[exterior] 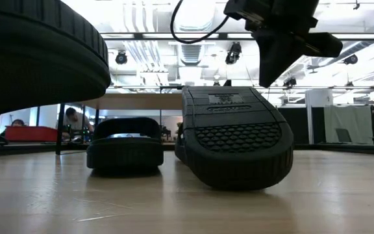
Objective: Pick and place slides into the shelf
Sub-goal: Put the black slide on the shelf
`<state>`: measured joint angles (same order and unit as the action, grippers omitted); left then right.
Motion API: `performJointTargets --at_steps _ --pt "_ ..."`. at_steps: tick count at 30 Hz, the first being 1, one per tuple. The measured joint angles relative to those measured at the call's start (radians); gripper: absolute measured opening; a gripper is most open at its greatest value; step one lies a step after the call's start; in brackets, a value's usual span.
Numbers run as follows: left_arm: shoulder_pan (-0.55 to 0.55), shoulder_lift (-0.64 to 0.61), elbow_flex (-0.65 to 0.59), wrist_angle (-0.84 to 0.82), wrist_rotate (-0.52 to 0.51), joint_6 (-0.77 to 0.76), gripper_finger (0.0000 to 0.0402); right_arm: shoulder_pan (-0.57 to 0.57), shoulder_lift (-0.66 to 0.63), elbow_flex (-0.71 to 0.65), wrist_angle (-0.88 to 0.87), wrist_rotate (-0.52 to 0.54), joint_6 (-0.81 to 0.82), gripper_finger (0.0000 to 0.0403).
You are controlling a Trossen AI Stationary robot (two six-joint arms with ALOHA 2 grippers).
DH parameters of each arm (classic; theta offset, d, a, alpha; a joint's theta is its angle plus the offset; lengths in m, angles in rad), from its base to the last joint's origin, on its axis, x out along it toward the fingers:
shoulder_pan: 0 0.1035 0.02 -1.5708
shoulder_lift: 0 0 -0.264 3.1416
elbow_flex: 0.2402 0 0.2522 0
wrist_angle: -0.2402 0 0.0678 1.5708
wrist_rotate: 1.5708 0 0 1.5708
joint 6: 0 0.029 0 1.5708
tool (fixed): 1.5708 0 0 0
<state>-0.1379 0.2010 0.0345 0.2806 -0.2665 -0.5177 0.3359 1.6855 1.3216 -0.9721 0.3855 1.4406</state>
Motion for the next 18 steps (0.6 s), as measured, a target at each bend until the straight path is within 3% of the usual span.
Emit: performJointTargets --at_steps 18 --pt "0.0 0.001 0.0 -0.001 0.0 0.001 0.001 -0.002 0.0 -0.002 0.013 0.0 0.0 0.0009"
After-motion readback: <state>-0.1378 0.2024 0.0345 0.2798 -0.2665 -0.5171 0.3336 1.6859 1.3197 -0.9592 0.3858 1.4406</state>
